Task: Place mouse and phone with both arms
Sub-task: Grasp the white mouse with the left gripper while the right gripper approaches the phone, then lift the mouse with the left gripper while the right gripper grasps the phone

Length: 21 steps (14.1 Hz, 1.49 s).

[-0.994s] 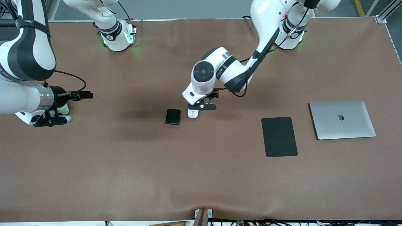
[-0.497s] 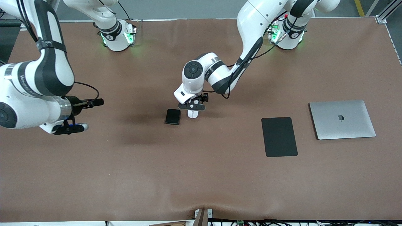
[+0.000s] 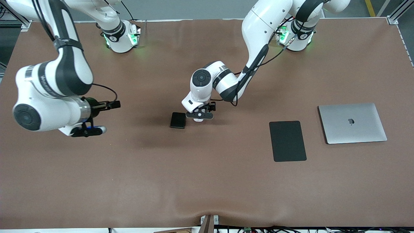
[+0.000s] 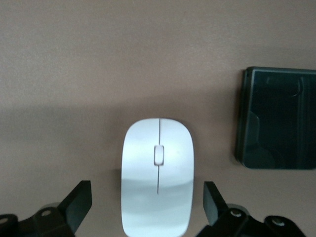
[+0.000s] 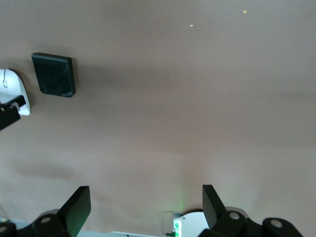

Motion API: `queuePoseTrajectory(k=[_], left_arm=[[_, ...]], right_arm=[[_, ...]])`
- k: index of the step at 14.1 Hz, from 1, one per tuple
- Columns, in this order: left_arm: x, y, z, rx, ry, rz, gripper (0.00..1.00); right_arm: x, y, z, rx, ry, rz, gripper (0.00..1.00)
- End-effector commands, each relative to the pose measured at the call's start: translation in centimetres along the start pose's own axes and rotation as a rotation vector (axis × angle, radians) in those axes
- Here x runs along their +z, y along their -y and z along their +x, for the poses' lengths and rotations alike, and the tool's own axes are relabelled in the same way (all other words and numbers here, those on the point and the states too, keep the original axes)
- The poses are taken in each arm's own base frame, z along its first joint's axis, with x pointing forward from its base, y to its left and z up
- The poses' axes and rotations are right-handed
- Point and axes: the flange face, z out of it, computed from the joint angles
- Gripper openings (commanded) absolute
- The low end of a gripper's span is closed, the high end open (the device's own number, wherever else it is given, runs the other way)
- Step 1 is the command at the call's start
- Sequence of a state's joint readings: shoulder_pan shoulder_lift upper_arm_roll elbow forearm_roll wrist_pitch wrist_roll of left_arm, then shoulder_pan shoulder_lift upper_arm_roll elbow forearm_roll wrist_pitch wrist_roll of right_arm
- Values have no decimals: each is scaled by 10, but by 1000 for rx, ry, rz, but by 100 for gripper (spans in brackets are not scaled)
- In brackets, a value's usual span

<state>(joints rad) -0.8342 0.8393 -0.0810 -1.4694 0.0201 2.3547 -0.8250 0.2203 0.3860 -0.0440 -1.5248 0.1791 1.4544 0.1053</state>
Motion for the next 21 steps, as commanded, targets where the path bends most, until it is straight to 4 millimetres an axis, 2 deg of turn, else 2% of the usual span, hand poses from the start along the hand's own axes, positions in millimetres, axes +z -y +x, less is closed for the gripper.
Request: queuePoseTrajectory(k=[1,4,6,7,9,11,14,16,17,19,21], left_arm=[[12,-13,2,13,-52,21,100],[15,-15,2,16,-54,22,100],[14,-15,2,12,-52,19,18],[11,-15,3,10,-54,17,1],[6,-17,3,13,-54,15,2],[-10,-9,13,2,-57,17,2],[-49,7,28,-27,-41,42,3],[-78,35,54,-77,-42,50,3],[-92,50,68,-104,-46,49,3],[-116,92,96,-154,-46,55,3],[-136,137,107,-172,-20,82,4]], right_arm=[[21,43,2,34,-11,-14,100],[33,68,6,56,-28,44,100],[45,82,9,52,-47,74,100],[47,89,9,65,-59,73,100],[52,98,9,73,-73,71,100],[61,102,12,69,-92,71,100],[87,114,13,58,-111,60,100],[115,126,14,46,-149,52,100],[121,131,15,41,-176,54,100],[137,139,17,33,-202,49,100],[158,148,24,42,-233,47,100]])
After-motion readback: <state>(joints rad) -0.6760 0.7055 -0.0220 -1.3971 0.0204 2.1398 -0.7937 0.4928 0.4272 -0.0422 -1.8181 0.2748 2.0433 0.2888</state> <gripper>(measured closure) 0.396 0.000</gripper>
